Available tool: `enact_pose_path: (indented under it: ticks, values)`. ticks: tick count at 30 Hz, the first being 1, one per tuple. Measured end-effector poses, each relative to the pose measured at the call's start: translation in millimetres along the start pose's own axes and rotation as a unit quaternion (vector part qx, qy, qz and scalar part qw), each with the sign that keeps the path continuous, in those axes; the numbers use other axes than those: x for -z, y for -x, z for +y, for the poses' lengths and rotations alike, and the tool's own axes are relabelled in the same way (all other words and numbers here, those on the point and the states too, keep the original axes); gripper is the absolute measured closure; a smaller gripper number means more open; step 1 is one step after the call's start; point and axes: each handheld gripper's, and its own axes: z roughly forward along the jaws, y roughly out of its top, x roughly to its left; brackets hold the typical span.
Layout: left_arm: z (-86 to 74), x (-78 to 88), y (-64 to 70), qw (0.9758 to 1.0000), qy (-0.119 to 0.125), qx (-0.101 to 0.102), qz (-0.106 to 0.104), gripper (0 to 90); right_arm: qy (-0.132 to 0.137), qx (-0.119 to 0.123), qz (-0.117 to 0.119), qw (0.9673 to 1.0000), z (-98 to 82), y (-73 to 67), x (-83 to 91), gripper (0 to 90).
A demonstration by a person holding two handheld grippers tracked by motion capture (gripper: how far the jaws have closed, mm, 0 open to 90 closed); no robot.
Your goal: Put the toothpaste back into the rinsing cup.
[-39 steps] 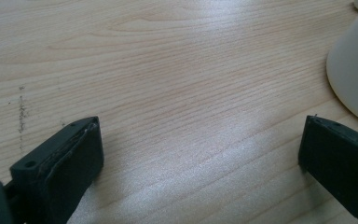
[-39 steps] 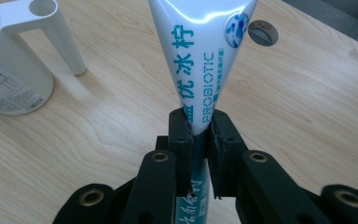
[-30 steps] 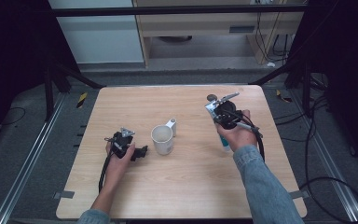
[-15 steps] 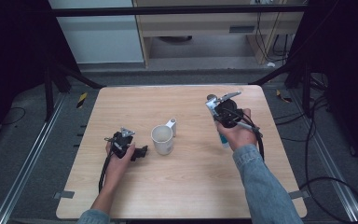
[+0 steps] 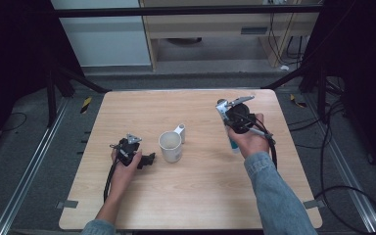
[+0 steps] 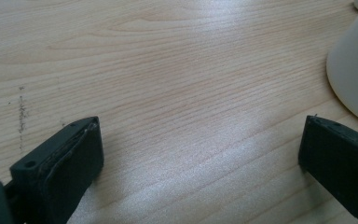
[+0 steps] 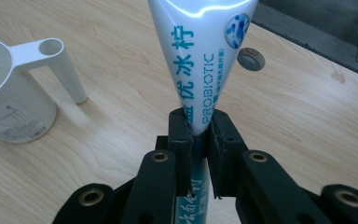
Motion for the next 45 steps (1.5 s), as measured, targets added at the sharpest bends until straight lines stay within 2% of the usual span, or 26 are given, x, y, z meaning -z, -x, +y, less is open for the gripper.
enact_pose_path:
  ticks: [19,45]
  values:
    - [0.0,0.0,0.1,1.0000,0.000,0.001,0.000,0.0,0.043,-0.011,-0.005,0.9990,5.0,-4.5,1.4,80.6]
    - [0.0,0.0,0.0,1.0000,0.000,0.000,0.000,0.0,0.082,-0.015,0.003,0.9965,12.1,-25.2,-5.2,80.5]
